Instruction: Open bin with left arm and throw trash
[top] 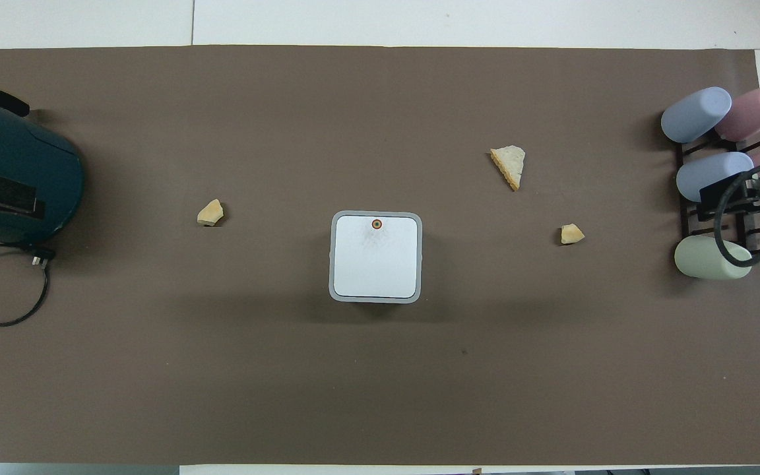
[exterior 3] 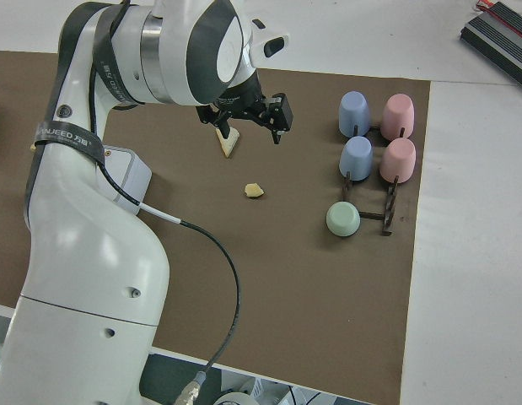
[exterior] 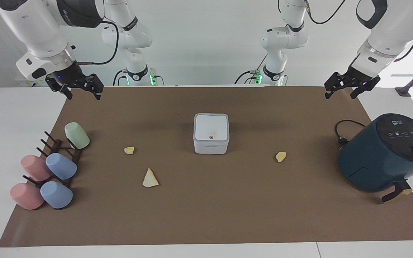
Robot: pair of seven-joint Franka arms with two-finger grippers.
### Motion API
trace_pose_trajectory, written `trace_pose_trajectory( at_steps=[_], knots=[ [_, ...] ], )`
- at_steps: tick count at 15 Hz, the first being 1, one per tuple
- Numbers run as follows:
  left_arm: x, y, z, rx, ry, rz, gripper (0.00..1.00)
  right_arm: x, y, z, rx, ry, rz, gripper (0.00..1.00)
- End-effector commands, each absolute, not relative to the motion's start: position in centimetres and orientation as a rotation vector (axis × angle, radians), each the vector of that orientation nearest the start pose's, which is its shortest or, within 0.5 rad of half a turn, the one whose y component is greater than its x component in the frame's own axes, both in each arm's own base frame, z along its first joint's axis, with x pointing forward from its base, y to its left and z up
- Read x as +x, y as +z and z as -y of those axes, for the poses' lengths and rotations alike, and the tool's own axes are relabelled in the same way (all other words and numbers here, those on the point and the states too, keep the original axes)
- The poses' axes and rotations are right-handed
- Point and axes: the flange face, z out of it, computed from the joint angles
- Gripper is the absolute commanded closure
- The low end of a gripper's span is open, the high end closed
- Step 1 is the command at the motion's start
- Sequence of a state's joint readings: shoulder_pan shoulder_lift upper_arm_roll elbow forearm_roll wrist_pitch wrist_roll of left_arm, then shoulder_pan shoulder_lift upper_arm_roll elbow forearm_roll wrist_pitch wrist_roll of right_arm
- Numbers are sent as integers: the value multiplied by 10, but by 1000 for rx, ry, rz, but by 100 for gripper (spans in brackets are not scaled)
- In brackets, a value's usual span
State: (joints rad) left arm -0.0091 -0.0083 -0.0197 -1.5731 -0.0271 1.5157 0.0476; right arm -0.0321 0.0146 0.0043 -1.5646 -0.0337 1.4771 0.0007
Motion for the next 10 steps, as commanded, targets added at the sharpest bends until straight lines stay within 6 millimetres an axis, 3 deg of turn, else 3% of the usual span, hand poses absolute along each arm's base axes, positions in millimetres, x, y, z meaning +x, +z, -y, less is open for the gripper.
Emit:
trace_pose_trajectory(
  at_steps=[1,7,10],
  knots=[
    [539,626,20,-3179,75,-144,0,550,613,20,-3163,144,-11,0],
    [537,625,21,-3179,106,-132,0,552,610,14,-3162,101,7,0],
    [540,626,29,-3176,76,-153,0,555,586,12,-3150,-19,25,0]
  ],
)
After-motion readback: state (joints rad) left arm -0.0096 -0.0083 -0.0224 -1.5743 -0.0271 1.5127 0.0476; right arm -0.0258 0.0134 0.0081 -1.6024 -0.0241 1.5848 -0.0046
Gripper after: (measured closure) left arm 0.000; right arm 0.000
